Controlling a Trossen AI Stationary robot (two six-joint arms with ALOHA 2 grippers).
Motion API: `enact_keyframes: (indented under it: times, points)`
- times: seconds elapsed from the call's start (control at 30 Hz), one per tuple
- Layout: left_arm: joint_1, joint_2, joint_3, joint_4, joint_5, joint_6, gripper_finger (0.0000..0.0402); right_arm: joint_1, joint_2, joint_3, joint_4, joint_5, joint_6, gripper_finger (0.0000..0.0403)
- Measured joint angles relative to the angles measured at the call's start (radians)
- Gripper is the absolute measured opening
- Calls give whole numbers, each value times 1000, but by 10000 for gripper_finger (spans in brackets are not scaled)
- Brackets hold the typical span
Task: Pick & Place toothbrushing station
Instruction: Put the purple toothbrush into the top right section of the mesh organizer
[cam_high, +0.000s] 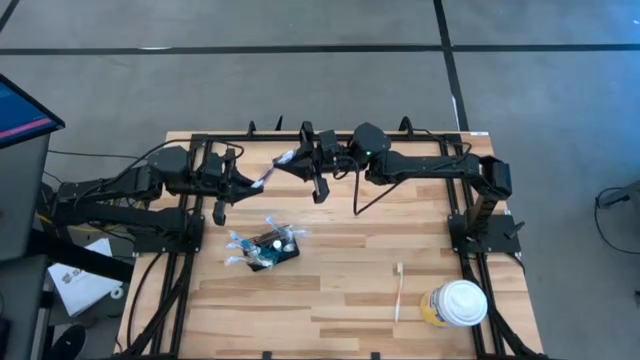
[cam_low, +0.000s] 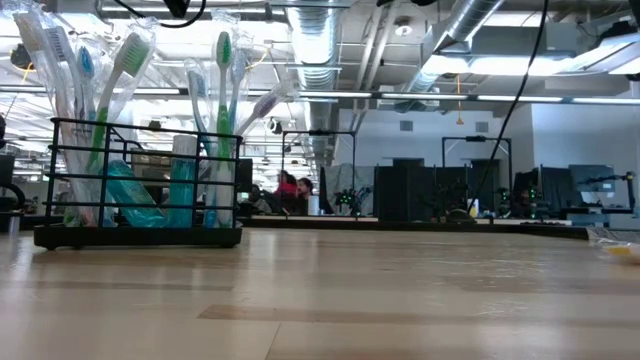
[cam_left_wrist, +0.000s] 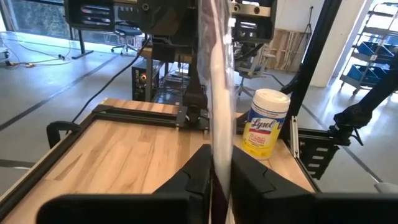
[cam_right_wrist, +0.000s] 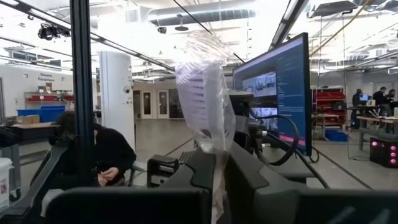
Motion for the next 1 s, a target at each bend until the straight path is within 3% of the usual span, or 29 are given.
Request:
enact_keyframes:
  times: [0.23,0.63,1.0]
  points:
    - [1,-5,0,-2,24,-3,56,0,0,0,-26,-8,3,5]
    - [1,-91,0,-74,55,-3,60,1,0,0,-77,-31,6,4]
    - [1,-95,0,-132,56,-1,60,8,0,0,-252,-32,-34,4]
